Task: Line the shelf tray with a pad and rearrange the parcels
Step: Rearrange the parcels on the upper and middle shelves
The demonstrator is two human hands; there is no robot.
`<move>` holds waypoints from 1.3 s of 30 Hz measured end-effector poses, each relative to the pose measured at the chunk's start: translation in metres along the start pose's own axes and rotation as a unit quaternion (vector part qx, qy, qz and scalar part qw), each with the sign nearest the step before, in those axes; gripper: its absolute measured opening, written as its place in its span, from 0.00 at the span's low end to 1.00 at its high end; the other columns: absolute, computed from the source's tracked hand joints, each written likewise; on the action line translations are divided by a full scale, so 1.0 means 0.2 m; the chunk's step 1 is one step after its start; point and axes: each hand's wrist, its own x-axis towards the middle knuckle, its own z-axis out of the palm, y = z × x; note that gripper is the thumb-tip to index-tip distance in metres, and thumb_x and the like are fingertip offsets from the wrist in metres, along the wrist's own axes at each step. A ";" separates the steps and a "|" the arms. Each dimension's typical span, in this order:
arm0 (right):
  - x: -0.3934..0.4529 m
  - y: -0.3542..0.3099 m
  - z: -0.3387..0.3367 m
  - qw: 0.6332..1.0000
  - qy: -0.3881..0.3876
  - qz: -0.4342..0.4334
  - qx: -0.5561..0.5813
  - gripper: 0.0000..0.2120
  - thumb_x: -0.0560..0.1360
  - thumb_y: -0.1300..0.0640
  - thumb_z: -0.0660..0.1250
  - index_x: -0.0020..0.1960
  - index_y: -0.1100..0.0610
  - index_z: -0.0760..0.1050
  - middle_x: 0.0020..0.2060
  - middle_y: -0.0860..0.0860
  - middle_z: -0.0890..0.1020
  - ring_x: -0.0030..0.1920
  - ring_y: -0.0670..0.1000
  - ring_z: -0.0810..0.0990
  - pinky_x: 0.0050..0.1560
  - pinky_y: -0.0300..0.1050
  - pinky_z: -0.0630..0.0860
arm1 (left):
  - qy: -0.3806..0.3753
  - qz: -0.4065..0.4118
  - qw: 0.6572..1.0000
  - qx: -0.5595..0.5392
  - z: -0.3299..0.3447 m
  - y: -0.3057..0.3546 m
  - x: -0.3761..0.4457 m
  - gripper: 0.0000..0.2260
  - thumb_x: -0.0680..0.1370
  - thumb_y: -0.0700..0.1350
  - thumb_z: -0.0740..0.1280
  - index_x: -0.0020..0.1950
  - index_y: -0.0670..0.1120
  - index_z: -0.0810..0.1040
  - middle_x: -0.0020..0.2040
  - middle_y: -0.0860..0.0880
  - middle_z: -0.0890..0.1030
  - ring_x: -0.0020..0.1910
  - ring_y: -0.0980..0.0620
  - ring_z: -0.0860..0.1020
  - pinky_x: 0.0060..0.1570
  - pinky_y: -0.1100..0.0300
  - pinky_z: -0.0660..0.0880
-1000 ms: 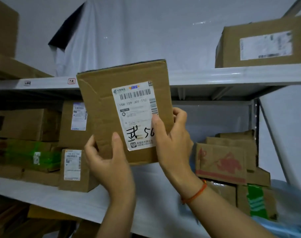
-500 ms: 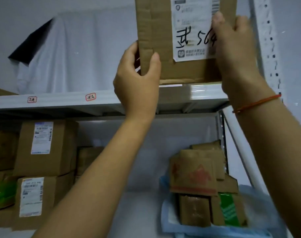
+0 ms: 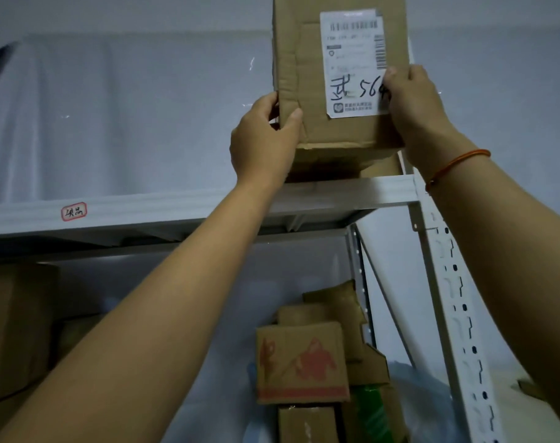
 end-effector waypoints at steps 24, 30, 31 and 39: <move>0.04 0.48 0.06 0.961 0.048 -0.083 -0.260 0.19 0.80 0.45 0.57 0.66 0.53 0.66 0.58 0.56 0.76 0.57 0.58 0.73 0.47 0.48 0.67 | -0.103 -0.033 0.992 0.070 0.31 -0.26 0.01 0.20 0.80 0.52 0.61 0.72 0.49 0.70 0.67 0.52 0.76 0.65 0.52 0.74 0.64 0.55 0.73; -0.02 0.56 0.09 0.938 0.073 -0.099 -0.324 0.18 0.80 0.46 0.57 0.68 0.50 0.69 0.57 0.58 0.73 0.58 0.58 0.70 0.49 0.47 0.66 | -0.115 -0.017 0.986 0.119 0.34 -0.30 0.00 0.17 0.82 0.52 0.58 0.69 0.48 0.72 0.63 0.51 0.78 0.57 0.53 0.76 0.52 0.61 0.69; -0.03 0.57 0.09 0.937 0.076 -0.102 -0.325 0.18 0.80 0.46 0.57 0.67 0.50 0.69 0.57 0.58 0.73 0.58 0.58 0.70 0.49 0.47 0.66 | -0.116 -0.018 0.984 0.131 0.35 -0.30 0.00 0.17 0.82 0.52 0.57 0.69 0.48 0.72 0.62 0.50 0.79 0.58 0.51 0.76 0.52 0.60 0.69; -0.09 0.59 0.11 0.934 0.091 -0.095 -0.332 0.18 0.80 0.47 0.57 0.68 0.50 0.69 0.58 0.57 0.72 0.59 0.58 0.69 0.56 0.52 0.67 | -0.103 -0.013 0.975 0.194 0.35 -0.30 0.00 0.16 0.81 0.53 0.59 0.65 0.47 0.74 0.58 0.49 0.80 0.48 0.53 0.73 0.47 0.58 0.69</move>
